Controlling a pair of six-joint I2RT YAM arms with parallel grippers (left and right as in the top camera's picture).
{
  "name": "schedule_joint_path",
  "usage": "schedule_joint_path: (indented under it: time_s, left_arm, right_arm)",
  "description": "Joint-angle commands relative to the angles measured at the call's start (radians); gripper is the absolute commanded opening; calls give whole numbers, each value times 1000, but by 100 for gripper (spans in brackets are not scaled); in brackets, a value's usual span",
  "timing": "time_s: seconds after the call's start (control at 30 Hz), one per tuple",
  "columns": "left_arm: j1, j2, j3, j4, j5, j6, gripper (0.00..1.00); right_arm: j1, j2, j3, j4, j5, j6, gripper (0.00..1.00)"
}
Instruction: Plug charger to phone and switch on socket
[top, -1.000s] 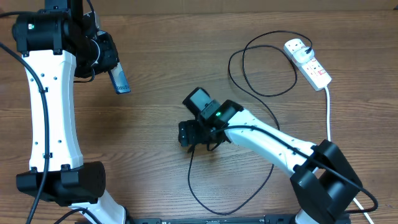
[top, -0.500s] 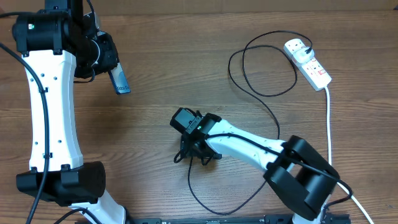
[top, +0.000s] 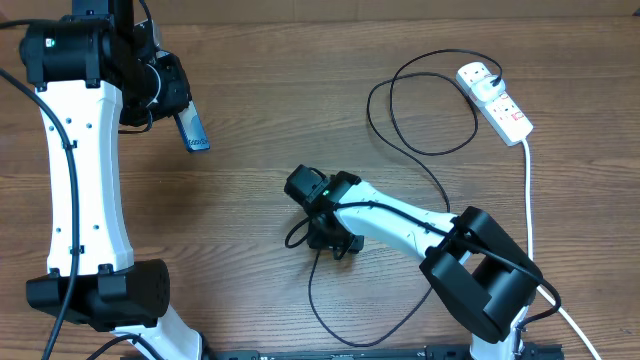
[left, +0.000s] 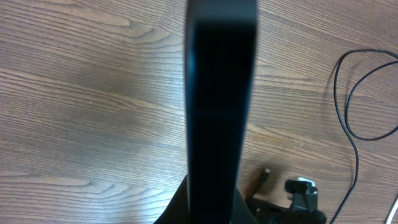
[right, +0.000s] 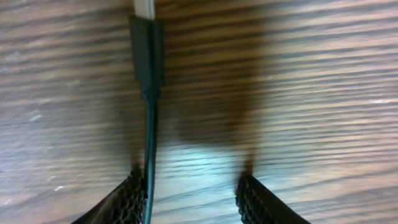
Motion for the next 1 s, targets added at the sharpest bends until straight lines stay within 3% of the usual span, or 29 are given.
schedule_joint_path:
  time_s: [0.0, 0.17, 0.4, 0.57, 0.77, 0.97]
  left_arm:
    - [3, -11, 25, 5, 5, -16, 4]
    - [3, -11, 25, 5, 5, -17, 4]
    - [3, -11, 25, 7, 5, -17, 4]
    - [3, -11, 25, 7, 5, -17, 4]
    - [3, -11, 25, 7, 5, -17, 4]
    - [3, -11, 25, 7, 5, -17, 5]
  right_arm:
    - [-76, 33, 0, -53, 58, 3, 47]
    - [-212, 33, 0, -164, 197, -13, 46]
    - [-374, 33, 11, -143, 119, -191, 47]
    - [-435, 12, 154, -303, 89, -218, 48]
    - [-369, -25, 253, -436, -166, -459, 56]
    - [-175, -25, 181, -428, -141, -455, 67]
